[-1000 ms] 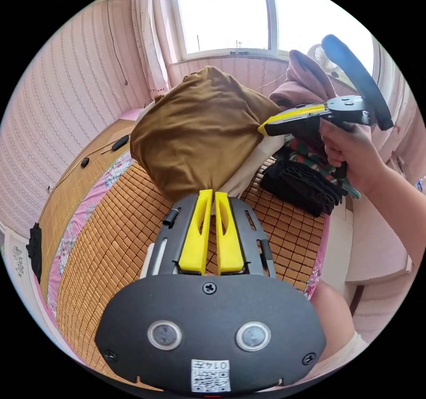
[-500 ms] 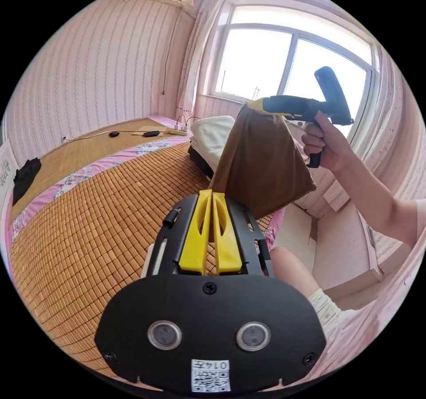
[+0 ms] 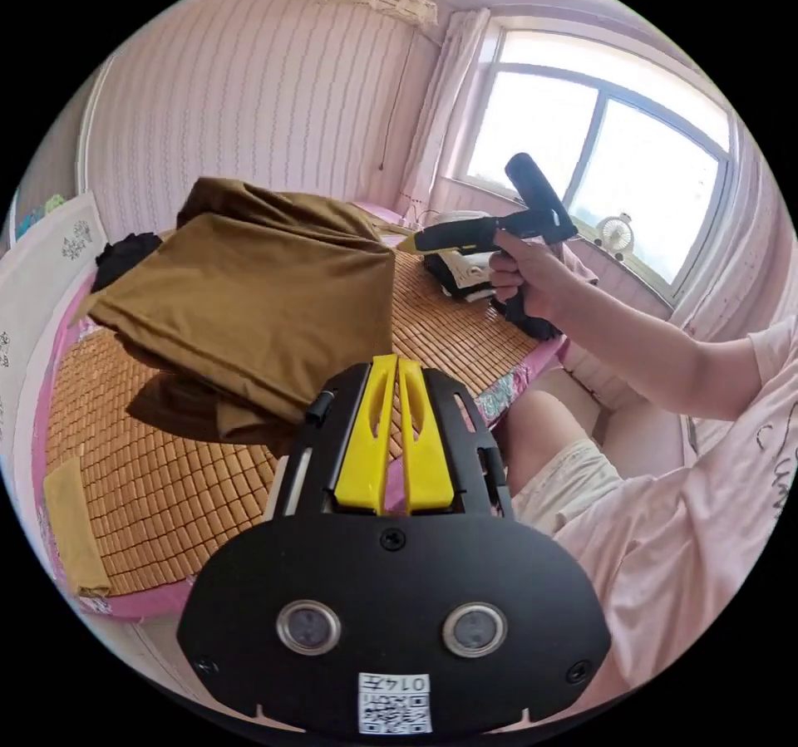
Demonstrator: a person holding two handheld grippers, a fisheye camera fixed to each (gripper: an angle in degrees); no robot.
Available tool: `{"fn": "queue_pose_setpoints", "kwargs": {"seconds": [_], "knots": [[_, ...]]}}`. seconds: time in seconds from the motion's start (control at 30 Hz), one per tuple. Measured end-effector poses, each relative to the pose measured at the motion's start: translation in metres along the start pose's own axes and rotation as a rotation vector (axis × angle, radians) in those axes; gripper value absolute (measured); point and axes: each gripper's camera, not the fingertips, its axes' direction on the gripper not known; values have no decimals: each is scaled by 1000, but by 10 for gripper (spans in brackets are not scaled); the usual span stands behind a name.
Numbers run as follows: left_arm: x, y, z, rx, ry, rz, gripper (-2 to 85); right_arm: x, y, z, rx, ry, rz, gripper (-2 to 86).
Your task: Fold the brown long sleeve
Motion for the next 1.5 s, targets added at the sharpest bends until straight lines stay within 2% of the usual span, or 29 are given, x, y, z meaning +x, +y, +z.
{"fn": "queue_pose_setpoints", "kwargs": {"seconds": [0.03,0.17,0.33,0.43,0.57,0.6,0.77,0.87,0.97,1.1,1.2,1.27,1.33,1.37,1.5], "knots": [[-1,12,16,-34,81,-16,-10,14,15,24,-65,40,36,1],[-6,53,39,-123,114,-39,-10,18,60,76,-156,-25,67,5],[-67,106,28,-231,-81,-254,-9,-52,68,165,-309,-101,-118,39],[-109,116,13,-205,-135,-399,-7,-101,48,201,-321,-122,-240,70],[-149,114,7,-200,-259,-493,8,-134,19,241,-379,-163,-251,110],[-161,113,9,-198,-301,-524,26,-145,13,254,-403,-112,-284,114],[-195,96,43,-280,-269,-572,59,-186,5,291,-395,67,-494,104],[-201,83,70,-353,-325,-540,74,-187,5,327,-490,166,-570,34],[-208,79,91,-413,-338,-538,61,-148,-5,322,-480,145,-451,1],[-210,72,98,-454,-343,-480,0,-61,-7,248,-323,116,-295,-7],[-213,72,97,-434,-330,-477,-8,31,16,181,-204,115,-87,-6],[-213,73,96,-422,-333,-476,-9,88,43,151,-186,180,62,-4],[-211,73,94,-403,-347,-485,-10,142,84,128,-200,411,232,1],[-211,74,93,-396,-354,-495,-10,151,92,125,-213,433,263,4],[-194,73,78,-310,-405,-444,-10,177,110,124,-196,317,307,45]]}}
